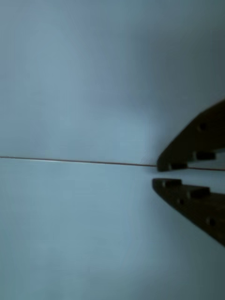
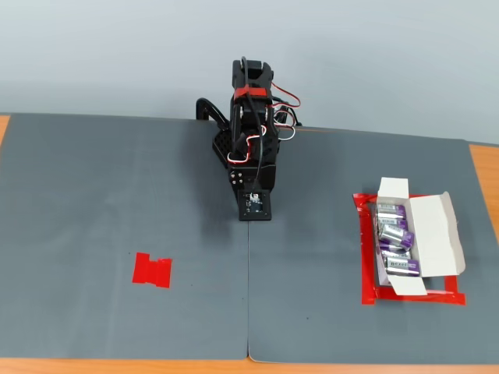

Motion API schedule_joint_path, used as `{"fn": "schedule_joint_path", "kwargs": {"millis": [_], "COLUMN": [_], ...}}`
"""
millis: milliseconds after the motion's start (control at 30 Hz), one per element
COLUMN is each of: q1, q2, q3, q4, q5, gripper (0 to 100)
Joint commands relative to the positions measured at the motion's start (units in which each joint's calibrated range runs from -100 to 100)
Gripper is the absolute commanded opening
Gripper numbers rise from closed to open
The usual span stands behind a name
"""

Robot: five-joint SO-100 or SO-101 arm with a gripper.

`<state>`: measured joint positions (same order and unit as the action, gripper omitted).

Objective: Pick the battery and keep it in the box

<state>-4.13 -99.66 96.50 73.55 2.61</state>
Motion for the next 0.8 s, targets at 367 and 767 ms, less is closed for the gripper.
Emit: {"fn": "schedule_joint_path", "kwargs": {"millis": [367,767], "q1": [-0.09,-0.09], "q2": [0.25,0.25], "q3": [-3.91,-3.91], "q4": [1.11,1.11], "q5": [-0.19,-0.14], "gripper": [2,2]}}
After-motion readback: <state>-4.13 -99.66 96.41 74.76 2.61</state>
